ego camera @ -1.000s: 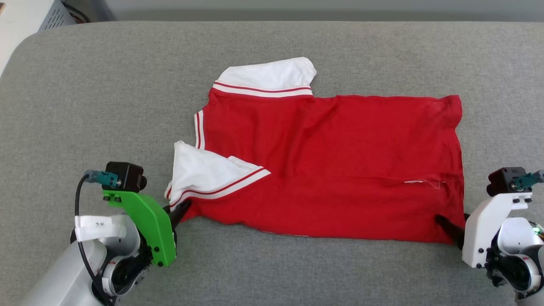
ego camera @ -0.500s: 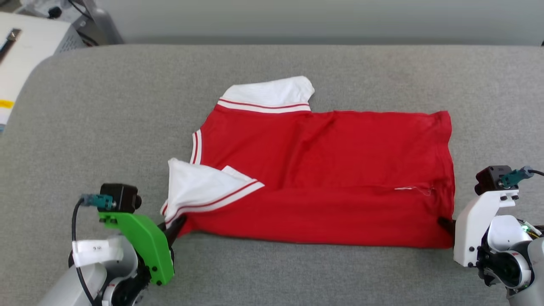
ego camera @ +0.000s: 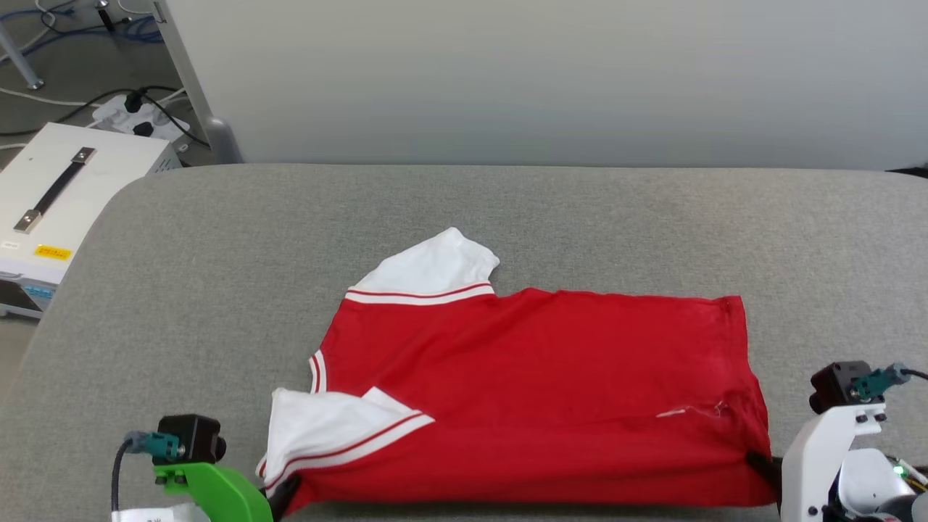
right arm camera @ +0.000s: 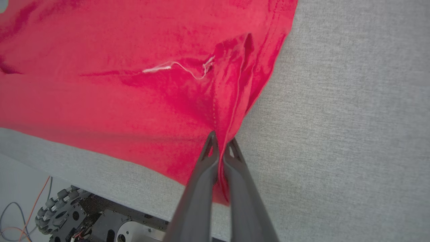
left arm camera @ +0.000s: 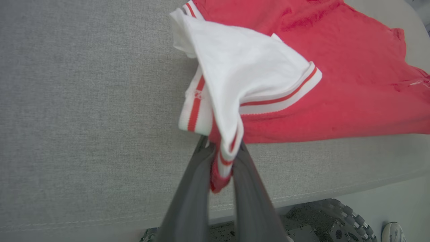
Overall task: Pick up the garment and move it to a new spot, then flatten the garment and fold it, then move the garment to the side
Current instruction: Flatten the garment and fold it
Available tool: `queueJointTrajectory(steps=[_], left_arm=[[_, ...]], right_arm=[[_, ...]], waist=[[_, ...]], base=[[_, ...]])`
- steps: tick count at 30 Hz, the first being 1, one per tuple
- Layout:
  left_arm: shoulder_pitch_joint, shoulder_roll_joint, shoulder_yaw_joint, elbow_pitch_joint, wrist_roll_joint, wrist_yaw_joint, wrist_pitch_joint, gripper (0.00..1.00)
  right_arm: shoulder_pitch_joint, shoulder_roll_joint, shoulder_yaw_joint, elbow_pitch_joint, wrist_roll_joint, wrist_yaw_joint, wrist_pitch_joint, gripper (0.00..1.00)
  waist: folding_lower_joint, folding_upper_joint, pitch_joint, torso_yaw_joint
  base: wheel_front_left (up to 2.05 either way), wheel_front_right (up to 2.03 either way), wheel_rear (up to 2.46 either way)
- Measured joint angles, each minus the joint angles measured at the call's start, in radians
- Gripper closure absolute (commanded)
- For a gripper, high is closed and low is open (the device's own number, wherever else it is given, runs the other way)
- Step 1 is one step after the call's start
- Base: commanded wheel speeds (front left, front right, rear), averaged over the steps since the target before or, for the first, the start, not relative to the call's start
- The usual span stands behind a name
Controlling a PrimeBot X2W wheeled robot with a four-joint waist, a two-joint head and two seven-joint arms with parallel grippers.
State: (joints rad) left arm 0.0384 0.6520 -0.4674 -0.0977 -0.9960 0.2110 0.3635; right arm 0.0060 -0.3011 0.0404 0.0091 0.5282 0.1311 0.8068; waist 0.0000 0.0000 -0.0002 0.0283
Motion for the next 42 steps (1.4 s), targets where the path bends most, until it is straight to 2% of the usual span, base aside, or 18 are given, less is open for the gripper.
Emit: queueJointTrajectory(steps=[5, 6, 8, 9, 10, 11, 12, 17, 21, 27, 28, 36, 42], left_arm=[[0.052, -0.016, -0.013, 0.016, -0.035, 0.011, 0.007, 1.00], [0.058, -0.044, -0.017, 0.057, -0.043, 0.007, -0.004, 1.00], [0.057, -0.062, -0.019, 0.094, -0.044, -0.005, -0.015, 1.00], [0.056, -0.068, -0.023, 0.114, -0.044, -0.014, -0.015, 0.99], [0.055, -0.075, -0.024, 0.128, -0.044, -0.020, -0.020, 0.65], [0.051, -0.084, -0.024, 0.145, -0.044, -0.027, -0.029, 0.25], [0.047, -0.090, -0.026, 0.160, -0.044, -0.033, -0.032, 0.00], [0.021, -0.102, -0.026, 0.196, -0.039, -0.057, -0.071, 0.00], [-0.012, -0.108, -0.008, 0.184, -0.014, -0.056, -0.136, 0.00], [-0.066, -0.112, 0.004, 0.143, 0.092, -0.014, -0.239, 0.00], [-0.105, -0.121, 0.013, 0.132, 0.129, -0.012, -0.297, 0.00], [-0.244, -0.150, 0.042, 0.154, 0.214, -0.016, -0.444, 0.00], [-0.413, -0.154, 0.047, 0.236, 0.217, -0.089, -0.448, 0.00]], right_arm=[[0.085, 0.037, -0.027, 0.000, -0.029, 0.000, -0.002, 1.00], [0.117, 0.064, -0.038, 0.023, -0.048, 0.000, -0.026, 1.00], [0.129, 0.078, -0.044, 0.050, -0.063, 0.000, -0.053, 1.00], [0.134, 0.082, -0.046, 0.062, -0.068, 0.000, -0.073, 0.85], [0.135, 0.090, -0.051, 0.071, -0.066, 0.000, -0.089, 0.60], [0.136, 0.098, -0.054, 0.082, -0.067, 0.000, -0.109, 0.13], [0.136, 0.101, -0.052, 0.086, -0.069, 0.000, -0.135, 0.00], [0.136, 0.103, -0.043, 0.077, -0.070, 0.000, -0.292, 0.00], [0.135, 0.122, -0.065, 0.048, -0.086, 0.000, -0.461, 0.00], [0.112, 0.145, -0.092, -0.014, -0.169, 0.000, -0.644, 0.00], [0.082, 0.162, -0.102, -0.055, -0.209, 0.000, -0.704, 0.00], [-0.006, 0.198, -0.097, -0.151, -0.263, 0.000, -0.759, 0.00], [-0.065, 0.202, -0.093, -0.194, -0.278, 0.000, -0.757, 0.00]], waist=[[0.0000, 0.0000, -0.023, 0.010], [-0.0001, 0.0000, -0.021, 0.011], [0.0000, 0.0000, -0.015, 0.010], [0.0000, 0.0000, -0.013, 0.009], [0.0000, 0.0000, -0.010, 0.008], [0.0000, 0.0000, -0.007, 0.006], [0.0000, 0.0000, -0.005, 0.004], [0.0000, 0.0000, 0.001, -0.005], [0.0000, 0.0000, -0.001, -0.008], [-0.0001, 0.0000, 0.004, -0.014], [0.0000, 0.0000, 0.020, -0.018], [0.0000, 0.0000, 0.107, -0.036], [0.0000, 0.0000, 0.189, -0.056]], base=[[0.00, 0.00, 0.00], [0.00, 0.00, 0.00], [0.00, 0.00, 0.00], [0.00, 0.00, 0.00], [0.00, 0.00, 0.00], [0.00, 0.00, 0.00], [0.00, 0.00, 0.00], [0.00, 0.00, 0.00], [0.00, 0.00, 0.00], [0.00, 0.00, 0.00], [0.00, 0.00, 0.00], [0.00, 0.00, 0.00], [0.00, 0.00, 0.00]])
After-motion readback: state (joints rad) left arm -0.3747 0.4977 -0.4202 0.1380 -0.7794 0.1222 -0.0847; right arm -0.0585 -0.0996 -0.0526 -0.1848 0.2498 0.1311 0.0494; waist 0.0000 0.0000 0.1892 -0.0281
